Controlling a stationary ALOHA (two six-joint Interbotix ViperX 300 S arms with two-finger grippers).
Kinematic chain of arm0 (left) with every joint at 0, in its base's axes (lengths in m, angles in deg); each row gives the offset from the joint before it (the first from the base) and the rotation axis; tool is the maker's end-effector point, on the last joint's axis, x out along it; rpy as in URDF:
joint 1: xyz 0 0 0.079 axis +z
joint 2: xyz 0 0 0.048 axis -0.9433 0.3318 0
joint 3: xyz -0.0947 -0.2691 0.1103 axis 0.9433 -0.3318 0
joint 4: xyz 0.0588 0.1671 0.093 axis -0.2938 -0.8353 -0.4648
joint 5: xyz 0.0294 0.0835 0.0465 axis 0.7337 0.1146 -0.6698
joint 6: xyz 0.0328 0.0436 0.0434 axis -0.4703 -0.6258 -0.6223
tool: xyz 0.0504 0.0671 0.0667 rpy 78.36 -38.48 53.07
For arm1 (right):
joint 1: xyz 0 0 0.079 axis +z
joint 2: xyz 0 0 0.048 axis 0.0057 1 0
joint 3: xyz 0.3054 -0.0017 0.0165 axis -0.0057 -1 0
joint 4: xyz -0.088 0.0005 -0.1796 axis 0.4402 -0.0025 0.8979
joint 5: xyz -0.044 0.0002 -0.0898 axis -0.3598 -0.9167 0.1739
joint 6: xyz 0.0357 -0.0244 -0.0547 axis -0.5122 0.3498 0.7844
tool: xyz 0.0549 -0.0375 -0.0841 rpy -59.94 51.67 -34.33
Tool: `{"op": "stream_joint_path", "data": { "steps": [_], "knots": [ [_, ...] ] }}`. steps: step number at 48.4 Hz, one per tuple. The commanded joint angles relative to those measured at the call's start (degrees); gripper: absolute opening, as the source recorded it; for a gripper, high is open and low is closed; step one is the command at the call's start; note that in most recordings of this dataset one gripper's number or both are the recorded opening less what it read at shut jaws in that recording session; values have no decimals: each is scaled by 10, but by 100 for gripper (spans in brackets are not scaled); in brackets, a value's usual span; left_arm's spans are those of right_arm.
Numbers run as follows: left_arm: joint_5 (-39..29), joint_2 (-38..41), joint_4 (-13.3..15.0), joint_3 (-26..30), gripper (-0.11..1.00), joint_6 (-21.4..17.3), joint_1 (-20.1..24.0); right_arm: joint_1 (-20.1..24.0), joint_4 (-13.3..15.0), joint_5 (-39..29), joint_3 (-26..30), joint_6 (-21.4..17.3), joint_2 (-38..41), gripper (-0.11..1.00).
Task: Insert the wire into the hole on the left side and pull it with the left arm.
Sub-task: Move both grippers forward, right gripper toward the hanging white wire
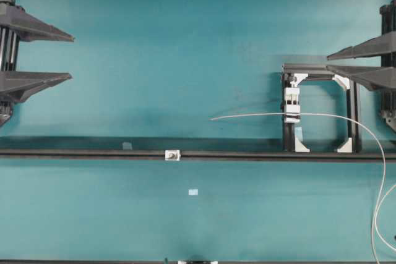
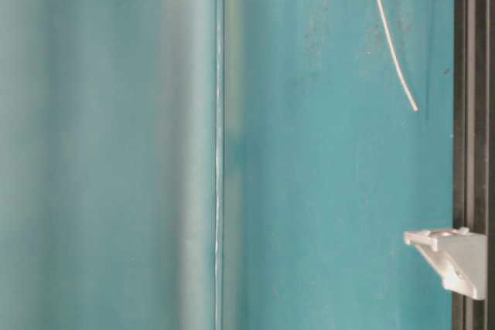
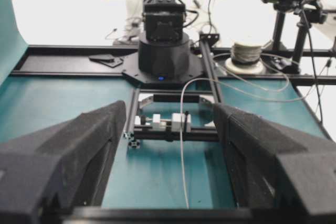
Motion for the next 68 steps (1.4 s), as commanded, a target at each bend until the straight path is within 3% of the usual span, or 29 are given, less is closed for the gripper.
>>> {"op": "stream_joint_path", "data": {
  "steps": [1, 3, 8, 12, 16, 22, 26, 30, 40, 53, 68],
  "knots": [
    [-4, 5, 19, 4, 24, -2, -1, -5, -1, 4, 1, -4, 6, 24],
    [-11, 5, 19, 4, 21, -1, -1, -6, -3, 3, 1, -8, 11, 22],
    [-14, 7, 19, 1, 2, 2, 0, -7, -8, 1, 8, -26, 33, 2],
    [-11, 10, 19, -4, -4, 1, 0, -8, -8, -3, 12, -40, 54, -4],
    [-3, 10, 19, -12, 4, -1, 0, -11, -8, -3, 15, -46, 79, -4],
    [7, 11, 19, -25, 29, 2, 0, -15, -8, 0, 22, -47, 113, -3],
    [13, 11, 21, -32, 53, 3, 0, -15, -8, 1, 26, -47, 123, 8],
    [19, 11, 21, -37, 76, 3, 0, -15, -8, 4, 25, -47, 127, 26],
    [22, 58, 22, -25, 78, 3, 23, -16, -9, 28, 21, -48, 127, 84],
    [54, 190, 22, 2, 78, 1, 33, -17, -9, 55, 25, -53, 163, 82],
    [98, 249, 22, -4, 78, 2, 43, -19, -9, 55, 48, -69, 251, 82]
  ]
}}
